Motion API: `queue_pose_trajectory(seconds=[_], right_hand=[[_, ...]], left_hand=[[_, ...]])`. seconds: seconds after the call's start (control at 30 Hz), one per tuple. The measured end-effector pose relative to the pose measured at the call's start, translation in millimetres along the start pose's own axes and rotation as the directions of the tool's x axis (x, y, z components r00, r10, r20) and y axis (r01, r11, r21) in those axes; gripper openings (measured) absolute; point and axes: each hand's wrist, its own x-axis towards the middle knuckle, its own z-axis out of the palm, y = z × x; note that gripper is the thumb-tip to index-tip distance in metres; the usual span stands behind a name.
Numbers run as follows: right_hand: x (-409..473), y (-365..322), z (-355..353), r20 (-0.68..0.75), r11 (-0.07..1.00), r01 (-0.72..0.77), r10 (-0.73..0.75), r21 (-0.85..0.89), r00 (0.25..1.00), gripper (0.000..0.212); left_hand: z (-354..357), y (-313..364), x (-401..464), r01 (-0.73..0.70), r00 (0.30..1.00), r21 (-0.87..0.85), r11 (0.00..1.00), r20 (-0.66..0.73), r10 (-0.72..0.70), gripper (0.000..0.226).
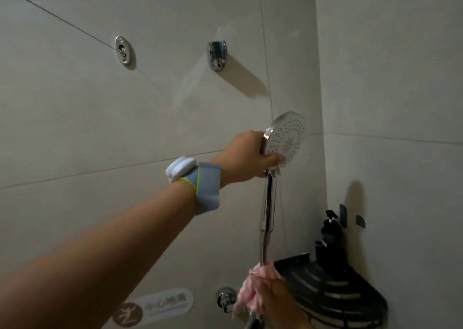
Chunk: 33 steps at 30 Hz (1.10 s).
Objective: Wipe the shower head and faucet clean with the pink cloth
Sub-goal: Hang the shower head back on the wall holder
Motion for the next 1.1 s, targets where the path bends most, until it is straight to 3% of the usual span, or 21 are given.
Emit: queue_pose_trajectory(seconds=[0.17, 0.37, 0.43, 0.5, 0.57, 0.63, 0.73, 0.8, 0.87, 0.97, 1.1], right_hand=[[-10.6, 17.8, -5.4, 0.108, 0.983, -0.096, 0.113, -0.155, 0.988, 0.033], [-21.0, 51.0, -28.7, 0.058, 0.97, -0.22, 0.227, -0.102, 0.972, 0.037], [-26.3, 47.4, -41.1, -0.095, 0.975, -0.204, 0.196, -0.092, 0.976, 0.018], [-23.3, 43.1, -60.1, -0.229, 0.981, -0.192, 0.179, -0.038, 0.957, 0.014], [-17.4, 33.3, -62.6, -0.191, 0.972, -0.201, 0.176, -0.122, 0.966, 0.007], [-9.2, 31.2, -59.8, -0.162, 0.956, -0.203, 0.17, -0.212, 0.972, 0.015], [1.8, 20.7, -51.8, -0.298, 0.977, -0.145, 0.093, -0.157, 0.95, 0.03], [14.1, 1.1, -53.0, -0.243, 0.972, -0.123, 0.072, -0.202, 0.967, 0.018], [30.4, -17.6, -59.9, -0.236, 0.969, -0.149, 0.101, -0.196, 0.966, 0.025], [56.2, -52.1, -62.9, -0.299, 0.967, 0.016, -0.094, -0.254, 0.95, 0.028], [77.5, -108.5, -61.0, -0.234, 0.96, 0.172, -0.223, -0.222, 0.946, 0.036]], left_hand=[[-33.0, 21.2, 29.3, -0.026, 0.999, 0.044, 0.999, -0.042, 0.028, 0.035], [-82.0, 37.0, 57.3, -0.059, 0.989, 0.082, 0.995, -0.127, 0.069, 0.043], [-100.7, 38.7, 64.4, -0.036, 0.983, 0.058, 0.998, -0.178, 0.046, 0.045], [-115.4, 40.8, 70.3, -0.03, 0.975, 0.041, 0.999, -0.218, 0.038, 0.046], [-126.5, 46.1, 74.8, -0.05, 0.964, 0.026, 0.998, -0.26, 0.055, 0.047], [-138.2, 52.9, 81.2, -0.079, 0.95, 0.038, 0.996, -0.301, 0.087, 0.046], [-155.8, 58.7, 89.2, -0.092, 0.932, 0.085, 0.992, -0.343, 0.116, 0.045], [-170.1, 63.2, 94.5, -0.103, 0.92, 0.136, 0.985, -0.362, 0.146, 0.045], [-184.8, 69.4, 98.9, -0.128, 0.897, 0.174, 0.976, -0.4, 0.189, 0.046], [-206.0, 80.1, 105.5, -0.179, 0.833, 0.242, 0.954, -0.479, 0.278, 0.044], [-226.1, 95.5, 116.8, -0.219, 0.751, 0.303, 0.928, -0.555, 0.358, 0.043]])
